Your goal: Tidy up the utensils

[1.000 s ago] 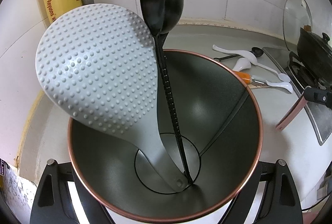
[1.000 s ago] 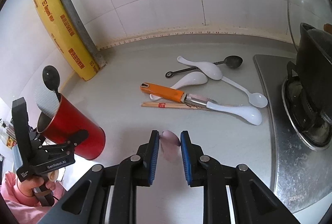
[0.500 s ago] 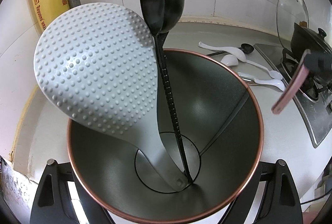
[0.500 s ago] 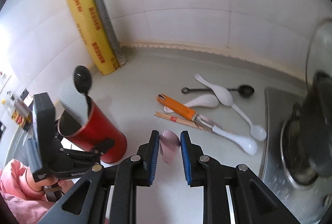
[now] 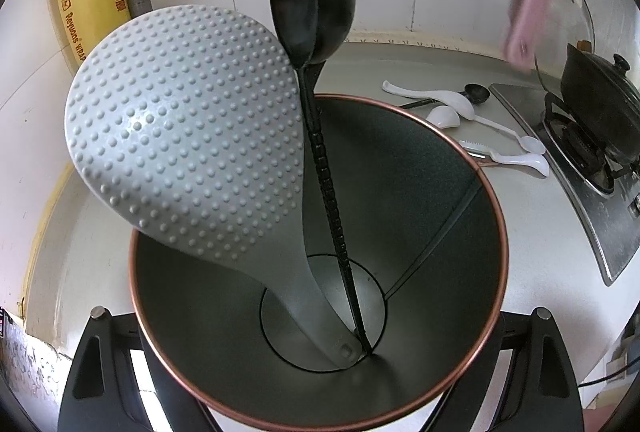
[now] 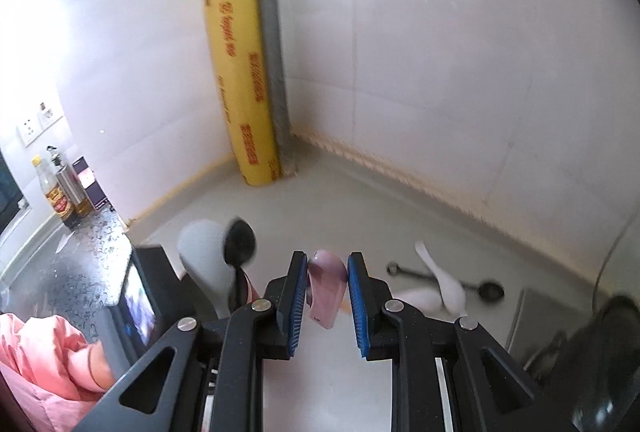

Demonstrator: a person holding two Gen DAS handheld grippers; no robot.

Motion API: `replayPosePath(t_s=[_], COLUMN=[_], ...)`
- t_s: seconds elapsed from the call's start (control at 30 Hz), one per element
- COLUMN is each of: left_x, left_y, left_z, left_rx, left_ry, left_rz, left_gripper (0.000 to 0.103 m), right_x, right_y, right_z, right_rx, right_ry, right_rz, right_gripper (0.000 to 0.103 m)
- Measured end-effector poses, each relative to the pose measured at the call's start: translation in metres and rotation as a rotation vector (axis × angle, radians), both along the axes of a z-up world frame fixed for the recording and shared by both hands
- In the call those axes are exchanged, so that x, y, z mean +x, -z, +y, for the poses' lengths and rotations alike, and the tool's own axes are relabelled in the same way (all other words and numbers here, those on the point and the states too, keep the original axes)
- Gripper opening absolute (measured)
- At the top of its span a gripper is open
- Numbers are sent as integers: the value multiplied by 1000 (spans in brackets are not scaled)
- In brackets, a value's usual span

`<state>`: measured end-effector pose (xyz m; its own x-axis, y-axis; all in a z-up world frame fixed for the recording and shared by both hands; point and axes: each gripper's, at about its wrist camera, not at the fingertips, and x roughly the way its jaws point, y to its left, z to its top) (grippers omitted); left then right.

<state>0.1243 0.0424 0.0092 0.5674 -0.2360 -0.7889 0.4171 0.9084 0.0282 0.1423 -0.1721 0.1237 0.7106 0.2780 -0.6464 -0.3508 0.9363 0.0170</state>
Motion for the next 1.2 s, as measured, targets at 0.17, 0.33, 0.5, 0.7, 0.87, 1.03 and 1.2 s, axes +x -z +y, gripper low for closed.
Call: replayPosePath(t_s=[0.17,0.33,0.5,0.7,0.87,1.03,1.2], left_x=[-2,4,7,3,-1,1,3], left_y=[-1,0,3,10,12,12,13], left_z=[5,10,7,9,12,23,39], left_rx=[-4,-11,-15,-27,-21,-24,-23], left_ry=[-23,-45,-56,-65,-74,-122,-167], left_rz=[-14,-26,-40,-33,-36,-38,-42], left_gripper=[91,91,91,91,91,90,90], right_x=[1,4,4,4,16,46,81], right_y=[-23,-37,-45,-36,-16,28,96], right_z=[22,44,63,82,76,57,54], right_rx=[-14,-37,-45,-57,-66,-42,-81], right_ry=[-64,-112,-165,-229,-201,-137,-106], right_rz=[-57,-85,-112,-101,-58,66,237], right_gripper=[22,22,22,22,22,22,22])
